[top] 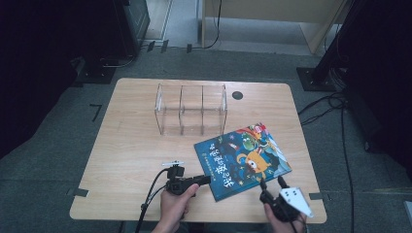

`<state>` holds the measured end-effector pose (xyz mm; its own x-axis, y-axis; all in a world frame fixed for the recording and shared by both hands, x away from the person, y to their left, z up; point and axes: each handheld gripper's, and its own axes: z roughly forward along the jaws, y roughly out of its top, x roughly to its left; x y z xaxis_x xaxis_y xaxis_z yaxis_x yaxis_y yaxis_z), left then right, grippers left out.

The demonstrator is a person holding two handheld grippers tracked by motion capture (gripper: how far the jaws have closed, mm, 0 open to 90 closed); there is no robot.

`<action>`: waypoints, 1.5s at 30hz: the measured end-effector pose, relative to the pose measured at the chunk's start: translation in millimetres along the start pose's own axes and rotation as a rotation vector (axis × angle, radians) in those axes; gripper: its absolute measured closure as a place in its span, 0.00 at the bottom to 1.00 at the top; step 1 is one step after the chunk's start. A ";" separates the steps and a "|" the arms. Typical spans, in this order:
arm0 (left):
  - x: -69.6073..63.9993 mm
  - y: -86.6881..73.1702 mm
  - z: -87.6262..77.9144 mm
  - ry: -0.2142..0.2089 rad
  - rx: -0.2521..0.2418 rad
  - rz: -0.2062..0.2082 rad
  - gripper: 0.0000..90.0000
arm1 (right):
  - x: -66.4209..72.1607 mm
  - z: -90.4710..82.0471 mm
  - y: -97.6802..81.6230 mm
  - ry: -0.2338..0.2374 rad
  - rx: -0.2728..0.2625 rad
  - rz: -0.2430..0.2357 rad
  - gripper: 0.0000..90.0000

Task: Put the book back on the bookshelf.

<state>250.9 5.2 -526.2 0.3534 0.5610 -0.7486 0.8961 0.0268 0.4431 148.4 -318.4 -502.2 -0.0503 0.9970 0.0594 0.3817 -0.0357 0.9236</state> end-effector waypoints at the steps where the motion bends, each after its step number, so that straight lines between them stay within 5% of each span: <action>1: -0.2 -0.5 1.2 -0.001 0.001 0.001 0.64 | -8.6 5.3 6.7 0.010 0.018 0.011 0.50; 3: -1.7 -1.9 2.8 0.006 0.001 0.010 0.63 | -24.8 19.4 17.5 0.061 0.077 0.034 0.56; 8: -2.9 -3.1 5.7 0.015 -0.003 0.027 0.62 | -54.3 60.8 33.9 0.030 0.170 -0.010 0.59; 13: -3.0 -2.0 5.3 0.022 -0.014 0.033 0.60 | -81.6 96.0 34.1 0.005 0.259 0.070 0.57; 17: -3.7 -1.7 6.8 0.022 -0.020 0.045 0.59 | -89.9 107.8 28.9 0.050 0.287 0.123 0.58; 26: -5.9 -1.0 4.2 0.066 -0.032 0.092 0.55 | -93.1 98.0 23.7 0.123 0.297 0.187 0.63; 34: 0.3 2.8 -12.3 0.142 -0.052 0.110 0.53 | -73.2 67.6 11.7 0.142 0.318 0.150 0.64; 38: 10.5 4.7 -24.5 0.146 -0.073 0.091 0.53 | -63.5 48.3 7.0 0.208 0.369 0.128 0.67; 41: 15.4 4.1 -27.3 0.127 -0.081 0.077 0.56 | -67.8 47.5 8.3 0.256 0.384 0.190 0.69; 45: 11.6 2.8 -25.7 0.144 -0.089 0.090 0.53 | -72.2 59.6 11.8 0.252 0.358 0.264 0.70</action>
<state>250.6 33.1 -520.9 0.3831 0.6766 -0.6288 0.8331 0.0408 0.5516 211.5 -386.7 -518.2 -0.1135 0.9081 0.4032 0.7015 -0.2141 0.6797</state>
